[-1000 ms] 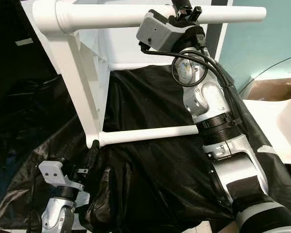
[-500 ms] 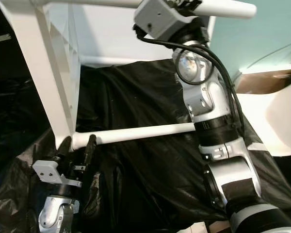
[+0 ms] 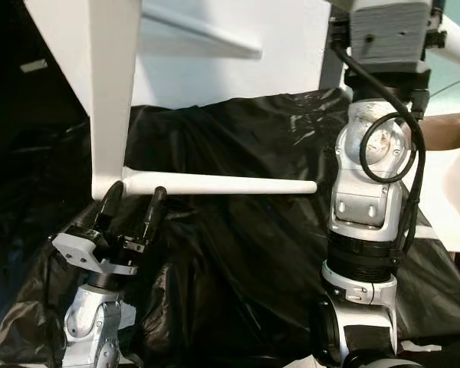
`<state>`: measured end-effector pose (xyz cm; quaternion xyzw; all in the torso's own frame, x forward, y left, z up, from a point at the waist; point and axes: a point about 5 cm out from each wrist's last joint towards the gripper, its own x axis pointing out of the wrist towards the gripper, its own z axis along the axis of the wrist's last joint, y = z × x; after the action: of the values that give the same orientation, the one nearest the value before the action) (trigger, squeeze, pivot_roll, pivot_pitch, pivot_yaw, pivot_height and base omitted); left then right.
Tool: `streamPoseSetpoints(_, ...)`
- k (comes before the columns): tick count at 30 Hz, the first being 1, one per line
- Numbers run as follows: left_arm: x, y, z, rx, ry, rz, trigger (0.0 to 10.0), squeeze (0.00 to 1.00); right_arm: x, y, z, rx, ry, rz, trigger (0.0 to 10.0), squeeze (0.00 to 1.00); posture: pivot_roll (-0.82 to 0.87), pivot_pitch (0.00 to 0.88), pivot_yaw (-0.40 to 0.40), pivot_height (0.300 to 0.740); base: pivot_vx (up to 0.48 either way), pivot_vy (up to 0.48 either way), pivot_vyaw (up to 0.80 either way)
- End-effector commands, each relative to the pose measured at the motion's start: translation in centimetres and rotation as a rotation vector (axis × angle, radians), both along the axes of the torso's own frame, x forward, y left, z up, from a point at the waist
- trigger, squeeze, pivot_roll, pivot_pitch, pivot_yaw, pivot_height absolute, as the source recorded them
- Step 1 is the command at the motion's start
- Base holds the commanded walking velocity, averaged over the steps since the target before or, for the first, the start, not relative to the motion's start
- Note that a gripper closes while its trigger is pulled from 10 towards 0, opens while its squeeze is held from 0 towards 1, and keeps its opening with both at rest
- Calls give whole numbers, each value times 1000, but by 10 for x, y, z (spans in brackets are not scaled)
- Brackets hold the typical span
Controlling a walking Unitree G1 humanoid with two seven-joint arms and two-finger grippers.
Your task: Building children table
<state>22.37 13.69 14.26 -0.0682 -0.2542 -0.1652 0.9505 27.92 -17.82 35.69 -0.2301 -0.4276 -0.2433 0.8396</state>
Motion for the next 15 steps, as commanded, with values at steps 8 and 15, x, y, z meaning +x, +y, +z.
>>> streamPoseSetpoints(8,-14,-14,-31,-49,308,-337,10000,0,30,1,6,233,72,138,0,0,-63,0,129,740,0,0,0)
streamPoseSetpoints(15,12,20,-32,-11,257,93,10000,0,16,-33,-131,759,482,263,0,0,-61,0,123,740,0,0,0)
